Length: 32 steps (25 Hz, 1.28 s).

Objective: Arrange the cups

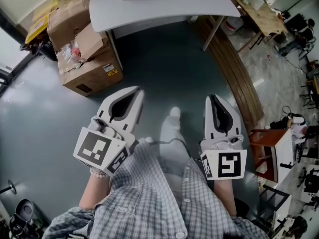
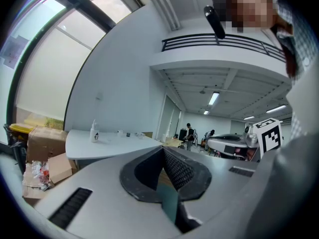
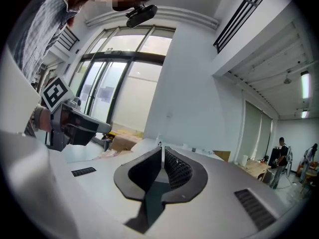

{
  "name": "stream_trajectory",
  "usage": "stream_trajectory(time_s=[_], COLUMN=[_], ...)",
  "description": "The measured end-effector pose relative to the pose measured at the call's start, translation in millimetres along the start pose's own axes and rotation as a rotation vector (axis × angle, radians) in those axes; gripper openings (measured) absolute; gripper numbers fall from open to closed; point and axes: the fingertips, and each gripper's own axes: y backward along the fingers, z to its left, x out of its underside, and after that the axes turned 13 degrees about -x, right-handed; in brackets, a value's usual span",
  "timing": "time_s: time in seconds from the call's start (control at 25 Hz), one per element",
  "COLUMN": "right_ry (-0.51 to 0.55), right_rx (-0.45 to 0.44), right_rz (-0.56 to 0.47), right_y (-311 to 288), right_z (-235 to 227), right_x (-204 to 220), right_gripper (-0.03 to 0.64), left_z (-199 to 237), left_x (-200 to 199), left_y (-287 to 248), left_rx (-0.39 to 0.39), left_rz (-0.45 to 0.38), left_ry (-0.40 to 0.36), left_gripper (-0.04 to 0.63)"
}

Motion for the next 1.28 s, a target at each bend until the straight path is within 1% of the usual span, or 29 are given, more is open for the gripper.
stream_trajectory(time_s=[0.24,0.36,0.44,0.56,0.88,1.28], right_ry=[-0.051,-0.067,-0.071,-0.072,-0.068,-0.057], right_rx=[-0.038,-0.067,-0.084,-0.092,-0.135,-0.164], right_rz=[-0.021,-0.039,-0.041,-0.046,-0.073,-0.083], right_y=[-33,-50,-56,-65,-102,-140], right_z=[-15,-21,-29,-50,-116,-196], right_x=[12,12,14,16,17,29], right_gripper=[0.032,0.032,0.032,0.031,0.032,0.032], left_z=[15,22,22,19,5,-6], left_x=[0,-8,-14,-22,-42,-61], left_y=[-10,-21,-33,-53,-119,-199], left_rx=[-0.067,-0.092,-0.109,-0.117,-0.152,-0.193], left_rz=[0.010,-0.001,-0.013,-0.027,-0.047,-0.079], left_ry=[-0.030,-0.051,-0.048,-0.033,-0.060,-0.065], left_gripper=[0.011,0.011,0.011,0.011,0.011,0.011])
